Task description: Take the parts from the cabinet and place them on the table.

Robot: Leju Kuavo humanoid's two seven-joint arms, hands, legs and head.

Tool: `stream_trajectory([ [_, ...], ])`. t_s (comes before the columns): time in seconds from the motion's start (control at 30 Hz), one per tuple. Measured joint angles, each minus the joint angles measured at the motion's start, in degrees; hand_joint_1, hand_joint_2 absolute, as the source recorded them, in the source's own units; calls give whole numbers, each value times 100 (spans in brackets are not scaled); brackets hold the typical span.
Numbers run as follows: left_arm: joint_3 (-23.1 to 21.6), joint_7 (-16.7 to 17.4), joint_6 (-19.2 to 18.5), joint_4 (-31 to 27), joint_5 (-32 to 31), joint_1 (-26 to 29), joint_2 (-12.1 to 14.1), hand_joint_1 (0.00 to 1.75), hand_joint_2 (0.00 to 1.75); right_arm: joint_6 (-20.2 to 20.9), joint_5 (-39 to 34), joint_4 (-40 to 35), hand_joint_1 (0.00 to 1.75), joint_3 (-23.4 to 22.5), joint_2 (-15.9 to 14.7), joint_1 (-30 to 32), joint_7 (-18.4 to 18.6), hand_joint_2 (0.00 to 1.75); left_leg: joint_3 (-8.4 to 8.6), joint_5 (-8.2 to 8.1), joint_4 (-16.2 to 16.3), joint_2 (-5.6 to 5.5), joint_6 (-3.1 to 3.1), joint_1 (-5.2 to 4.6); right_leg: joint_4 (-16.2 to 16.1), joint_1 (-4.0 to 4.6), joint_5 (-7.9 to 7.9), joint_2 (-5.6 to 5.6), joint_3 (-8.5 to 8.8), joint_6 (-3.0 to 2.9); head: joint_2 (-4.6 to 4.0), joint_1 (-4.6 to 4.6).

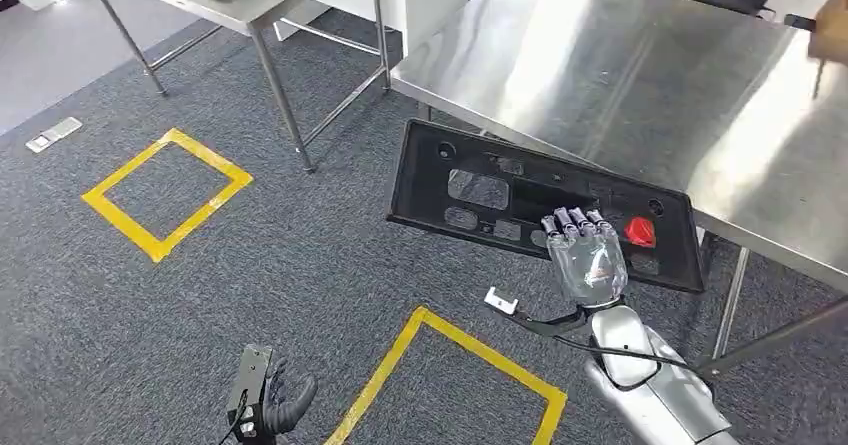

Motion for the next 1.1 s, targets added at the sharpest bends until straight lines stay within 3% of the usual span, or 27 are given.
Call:
stream_trajectory([
  [0.07,2,35,0,0,-11,31,4,0,175,0,0,0,175,4,7,-11,5,175,-434,-413,913,-120,-25,0,0,17,8,142,-10,-28,0,-11],
  [0.1,0,48,-2,0,-17,40,7,0,175,6,0,2,175,11,9,-6,-2,175,-603,-481,1225,-122,-27,1,0,28,17,222,-16,-42,0,-9],
  [0.13,0,57,-6,0,-20,40,7,0,175,13,0,4,175,13,9,-6,-4,175,-638,-401,1247,-123,-17,2,2,31,19,309,-18,-42,0,-7],
  [0.17,0,63,-15,0,-20,38,7,0,175,37,0,7,175,13,9,-6,-15,175,-538,-193,1005,-130,-4,7,6,31,21,394,-15,-40,0,-11],
  [0.2,2,70,-20,0,-20,37,9,0,175,48,0,7,175,11,9,-10,-15,175,-323,77,564,-164,16,14,8,30,24,479,-7,-36,0,-11],
  [0.23,4,83,-20,-4,-22,32,9,0,175,52,0,7,175,11,11,-12,-15,175,-89,314,86,-277,35,34,9,29,26,549,-1,-31,0,-15],
  [0.27,4,85,-20,-11,-24,28,11,0,175,55,0,7,175,11,24,-15,-18,175,84,430,-292,-615,56,64,9,22,34,613,-11,-15,0,-15],
  [0.3,4,87,-24,-17,-24,31,11,0,175,66,0,7,175,9,24,-32,-17,175,152,389,-435,-743,64,93,42,101,42,667,-50,5,0,-7],
  [0.33,4,94,-33,-28,-26,31,11,0,175,77,0,7,175,9,35,-38,-20,175,132,394,-421,-636,62,59,14,66,74,718,-90,51,0,-9],
  [0.4,4,94,-37,-52,-28,19,-2,0,175,87,0,9,175,4,35,-38,-20,175,132,406,-439,-518,133,-3,-38,34,129,870,-131,137,0,-20],
  [0.43,4,94,-37,-79,-28,14,-20,0,175,87,0,7,175,0,31,-39,-28,175,163,464,-529,-422,207,50,-37,100,136,891,-184,170,0,-13],
  [0.47,9,94,-35,-96,-28,5,-22,0,175,87,0,9,175,0,33,-34,-33,175,189,499,-585,-370,248,37,94,68,60,517,-241,158,0,-7],
  [0.5,13,94,-39,-107,-28,13,-20,0,175,90,0,9,175,6,39,-63,-35,175,189,511,-600,-313,290,37,392,84,-118,258,-384,143,0,43],
  [0.57,20,107,-88,-120,-26,53,-20,0,175,98,2,13,175,20,48,-90,-48,175,181,510,-597,-169,290,21,1329,72,-507,132,-821,136,0,46],
  [0.6,20,107,-120,-127,-20,68,-17,0,175,103,2,17,175,37,48,-88,-59,175,171,509,-595,-116,289,20,1688,69,-609,122,-975,160,0,44],
  [0.63,22,109,-125,-127,-17,79,-17,0,175,105,0,28,175,55,48,-86,-61,175,169,509,-594,-77,288,20,1774,66,-603,116,-998,200,0,52],
  [0.67,24,109,-129,-127,-17,85,-17,0,175,105,0,35,175,59,48,-87,-72,175,170,508,-594,-43,286,21,1577,55,-516,111,-868,251,0,46],
  [0.73,24,111,-140,-133,-17,86,-17,0,175,105,0,35,175,57,46,-99,-72,175,177,504,-588,-8,275,21,550,33,-175,57,-284,335,0,46],
  [0.77,24,111,-142,-144,-17,86,-17,0,175,105,0,35,175,57,44,-106,-76,175,181,498,-585,-3,255,20,76,36,-68,-10,-6,331,0,52],
  [0.8,26,109,-166,-149,-5,83,-17,0,175,105,0,35,175,59,46,-120,-77,175,163,476,-555,4,216,-41,-86,80,-38,-47,87,255,0,48],
  [0.83,26,107,-181,-149,26,86,-17,0,175,111,0,35,175,59,44,-123,-77,175,162,479,-563,9,193,-42,-94,106,-6,-24,73,191,0,35],
  [0.87,28,103,-212,-151,61,88,-15,0,175,125,0,35,175,63,42,-126,-74,175,150,442,-540,8,249,-69,-102,42,9,-23,79,182,0,35],
  [0.9,28,94,-241,-153,92,89,-15,0,175,149,0,35,175,72,42,-129,-70,175,145,489,-545,-2,323,-37,-97,49,9,-22,80,181,0,31],
  [0.97,28,92,-273,-153,131,90,-15,0,175,190,0,37,175,98,42,-150,-33,175,147,492,-563,2,249,-5,-95,86,15,-15,72,165,0,39],
  [1.1,28,76,-293,-153,162,91,-17,0,175,208,0,37,175,146,35,-181,18,175,157,521,-607,2,201,3,-94,100,19,-12,58,122,0,37],
])
